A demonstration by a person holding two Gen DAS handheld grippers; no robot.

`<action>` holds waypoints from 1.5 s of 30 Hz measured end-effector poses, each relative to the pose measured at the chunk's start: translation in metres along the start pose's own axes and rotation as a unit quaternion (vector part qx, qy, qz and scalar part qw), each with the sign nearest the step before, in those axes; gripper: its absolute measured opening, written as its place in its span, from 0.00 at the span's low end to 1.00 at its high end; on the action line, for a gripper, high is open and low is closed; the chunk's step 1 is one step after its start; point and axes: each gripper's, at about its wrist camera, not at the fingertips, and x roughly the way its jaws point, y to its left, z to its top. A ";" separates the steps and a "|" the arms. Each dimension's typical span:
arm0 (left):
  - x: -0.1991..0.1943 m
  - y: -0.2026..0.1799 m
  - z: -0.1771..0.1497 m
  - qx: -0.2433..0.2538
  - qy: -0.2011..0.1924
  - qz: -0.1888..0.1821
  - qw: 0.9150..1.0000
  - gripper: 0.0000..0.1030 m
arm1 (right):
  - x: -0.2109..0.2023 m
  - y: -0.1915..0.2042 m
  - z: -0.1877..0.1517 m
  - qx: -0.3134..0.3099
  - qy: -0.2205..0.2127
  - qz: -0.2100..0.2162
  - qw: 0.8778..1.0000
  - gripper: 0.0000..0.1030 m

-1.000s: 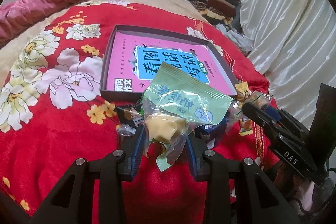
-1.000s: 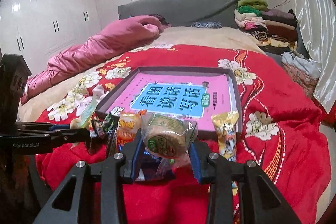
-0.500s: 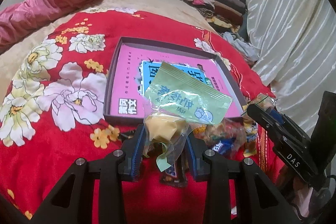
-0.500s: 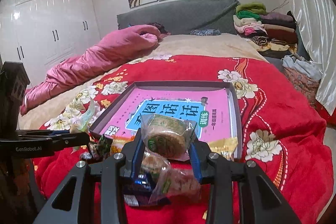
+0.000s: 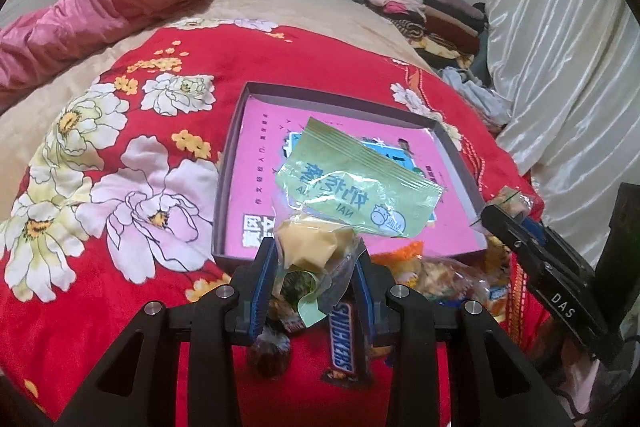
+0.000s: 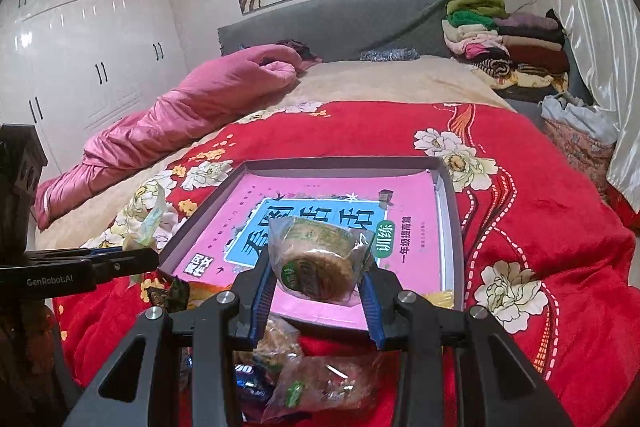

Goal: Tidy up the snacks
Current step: 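Carry both held pastry bags up and over the grey tray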

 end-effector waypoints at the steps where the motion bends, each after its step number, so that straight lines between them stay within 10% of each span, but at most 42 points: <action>1: 0.002 0.001 0.001 -0.002 0.000 0.000 1.000 0.36 | 0.002 -0.001 0.000 0.001 0.003 0.001 1.000 0.38; 45: 0.075 -0.003 0.021 0.016 0.054 0.054 0.997 0.33 | 0.047 -0.003 -0.015 -0.032 0.095 -0.006 0.995 0.39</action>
